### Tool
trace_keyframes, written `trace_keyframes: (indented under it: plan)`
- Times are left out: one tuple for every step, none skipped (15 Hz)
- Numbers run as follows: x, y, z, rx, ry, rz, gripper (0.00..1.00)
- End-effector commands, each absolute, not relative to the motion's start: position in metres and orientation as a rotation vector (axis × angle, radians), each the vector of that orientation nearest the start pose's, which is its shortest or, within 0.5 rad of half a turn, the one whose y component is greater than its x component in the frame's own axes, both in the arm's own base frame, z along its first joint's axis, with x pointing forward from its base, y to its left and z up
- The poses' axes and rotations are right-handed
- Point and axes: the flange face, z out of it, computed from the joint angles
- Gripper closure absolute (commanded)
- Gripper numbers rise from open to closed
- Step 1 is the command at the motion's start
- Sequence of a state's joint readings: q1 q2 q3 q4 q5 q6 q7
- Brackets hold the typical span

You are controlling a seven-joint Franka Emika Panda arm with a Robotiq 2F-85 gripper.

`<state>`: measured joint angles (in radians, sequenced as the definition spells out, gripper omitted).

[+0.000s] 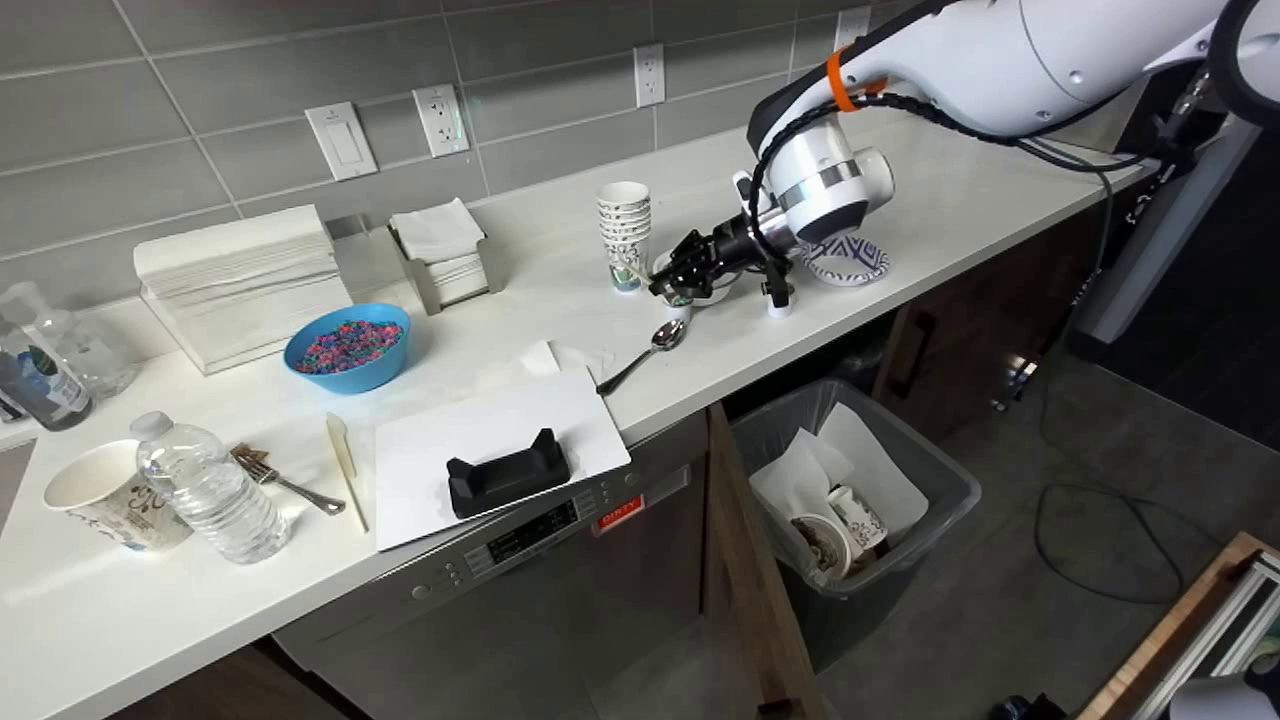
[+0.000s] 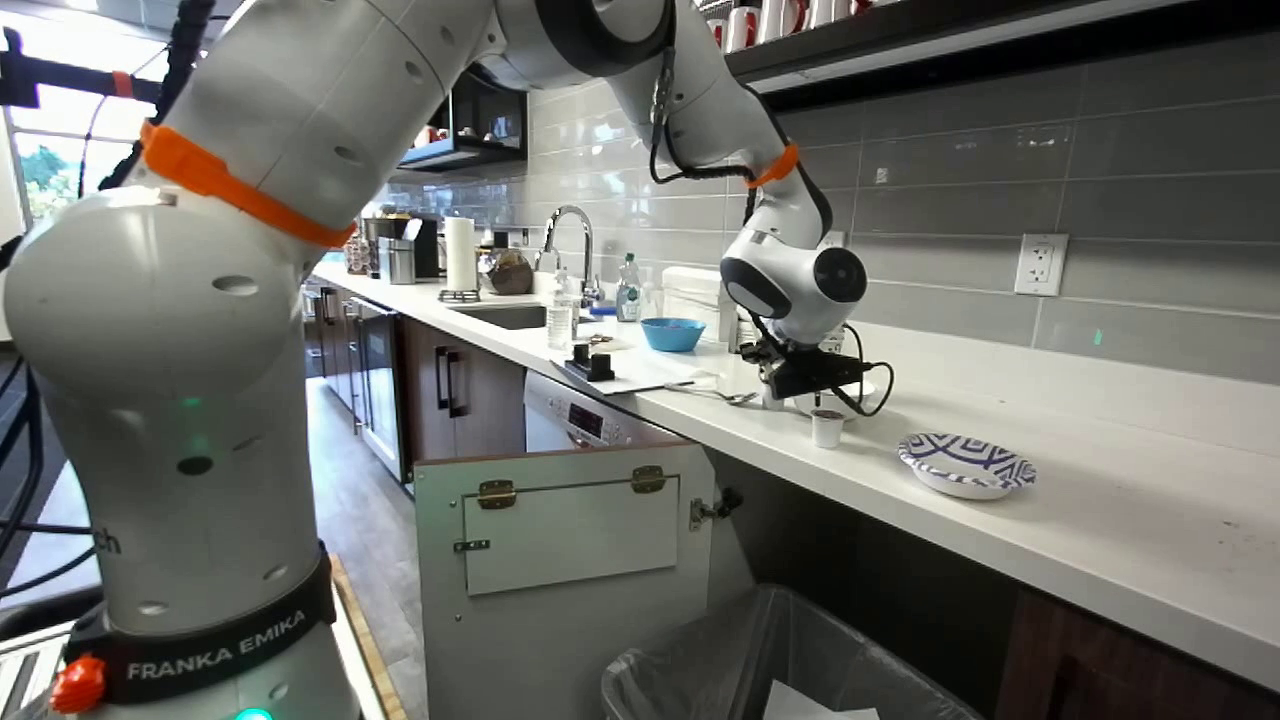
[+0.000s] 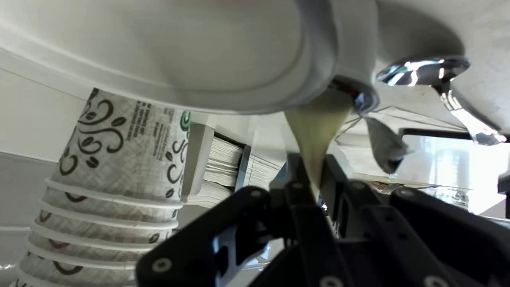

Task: Use the white spoon to collect some coffee beans from the coffee pod on the left then place them inside the white bowl.

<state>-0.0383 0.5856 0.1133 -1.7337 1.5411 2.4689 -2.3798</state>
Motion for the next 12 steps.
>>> trace_keyframes:
  plan:
    - [0.6795,0.0435,0.2523,-2.087,-1.376,-1.319,0.96]
    - [0.6797,0.044,0.2527,-2.087,-1.376,-1.317,0.96]
    - [0.6803,0.0436,0.2519,-2.09,-1.374,-1.306,0.96]
    - [0.6807,0.0428,0.251,-2.1,-1.363,-1.297,0.96]
    - [0.6813,0.0424,0.2511,-2.101,-1.359,-1.294,0.96]
    - [0.6815,0.042,0.2523,-2.109,-1.353,-1.288,0.96]
    - [0.6815,0.0417,0.2537,-2.116,-1.349,-1.285,0.96]
    - [0.6814,0.0418,0.2554,-2.123,-1.343,-1.279,0.96]
    - [0.6815,0.042,0.2562,-2.122,-1.342,-1.277,0.96]
    - [0.6815,0.0425,0.257,-2.126,-1.339,-1.271,0.96]
    - [0.6817,0.0427,0.2577,-2.129,-1.334,-1.264,0.96]
    - [0.6816,0.0432,0.2578,-2.134,-1.332,-1.253,0.96]
